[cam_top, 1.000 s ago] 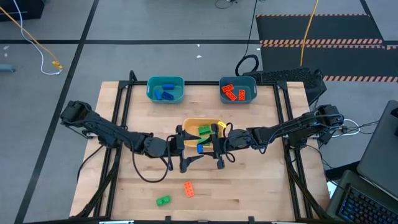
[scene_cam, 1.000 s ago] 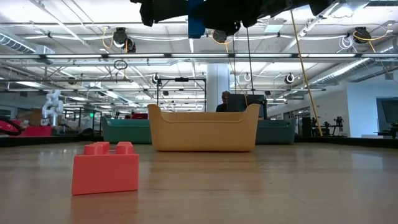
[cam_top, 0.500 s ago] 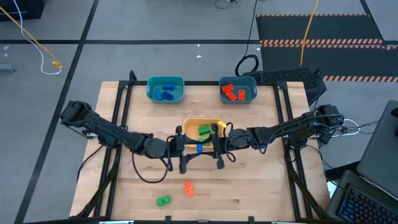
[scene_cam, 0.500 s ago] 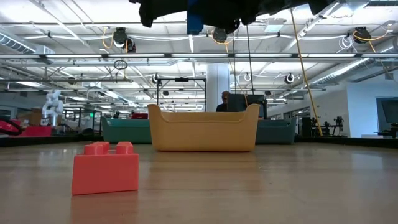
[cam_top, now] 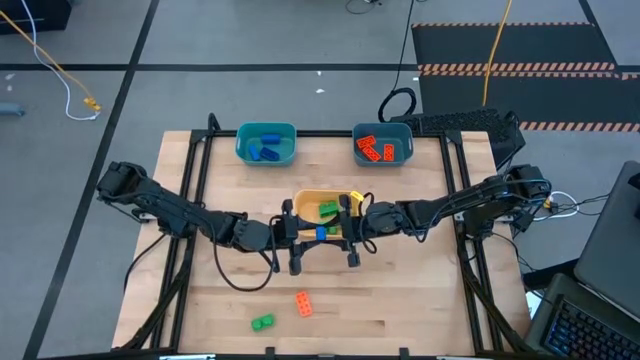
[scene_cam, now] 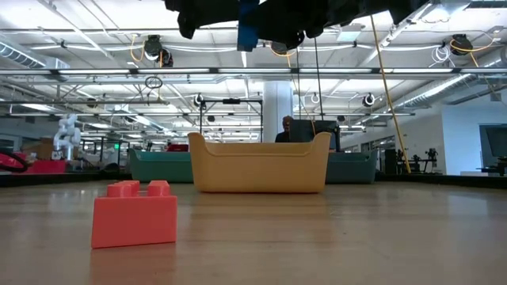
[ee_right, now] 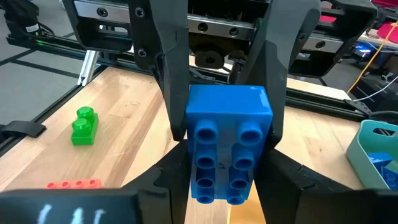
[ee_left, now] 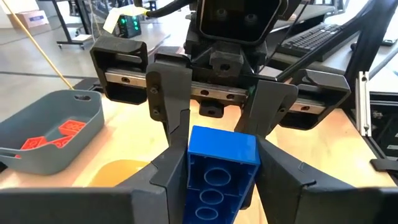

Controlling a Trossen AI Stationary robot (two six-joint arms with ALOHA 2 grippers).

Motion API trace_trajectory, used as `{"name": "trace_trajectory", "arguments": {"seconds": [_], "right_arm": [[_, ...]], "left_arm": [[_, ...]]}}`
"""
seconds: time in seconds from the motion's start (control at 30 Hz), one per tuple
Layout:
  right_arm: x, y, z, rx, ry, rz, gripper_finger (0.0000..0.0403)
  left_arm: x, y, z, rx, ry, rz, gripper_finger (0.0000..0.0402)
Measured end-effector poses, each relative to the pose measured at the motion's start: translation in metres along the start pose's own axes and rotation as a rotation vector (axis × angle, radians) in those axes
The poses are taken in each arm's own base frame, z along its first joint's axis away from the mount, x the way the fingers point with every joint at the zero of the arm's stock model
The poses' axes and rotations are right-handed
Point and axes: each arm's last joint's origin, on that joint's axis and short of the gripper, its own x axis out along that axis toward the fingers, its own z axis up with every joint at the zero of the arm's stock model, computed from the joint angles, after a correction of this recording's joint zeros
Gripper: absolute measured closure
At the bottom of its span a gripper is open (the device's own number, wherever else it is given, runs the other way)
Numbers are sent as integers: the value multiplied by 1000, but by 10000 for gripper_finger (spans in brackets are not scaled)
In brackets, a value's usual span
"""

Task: Sort & place blocks by color
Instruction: Put the blue game piece into the green bin

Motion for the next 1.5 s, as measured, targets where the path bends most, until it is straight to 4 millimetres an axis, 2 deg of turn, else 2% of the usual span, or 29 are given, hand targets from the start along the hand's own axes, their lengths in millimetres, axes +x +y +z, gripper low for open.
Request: {"name": "trace_trajectory", "arguments": {"seconds": [0.13,0.37,0.5,0.77,0.97,1.1,1.23,1.37,1.5], "right_arm": [[0,0,0,-1,-1,-2,264],[-1,0,2,16,-9,-12,211],[-1,-1,3,16,-16,-11,194],[-1,-1,-1,13,29,-45,187],[-2,0,-3,17,50,-34,186],[-2,0,-3,18,52,-39,188],[-2,-1,-3,18,53,-42,192],[-2,-1,-3,18,53,-42,192],[-2,-1,-3,19,52,-44,192]], "left_arm": [[1,2,0,3,0,7,250],[2,4,4,23,-35,20,250],[-3,7,10,24,-47,18,250],[-21,15,24,23,-50,25,250],[-39,28,31,79,-9,137,250],[-51,51,33,93,62,296,250],[-57,86,30,55,153,476,250],[-55,126,25,-14,216,629,250],[-49,166,21,-91,252,655,250]]}}
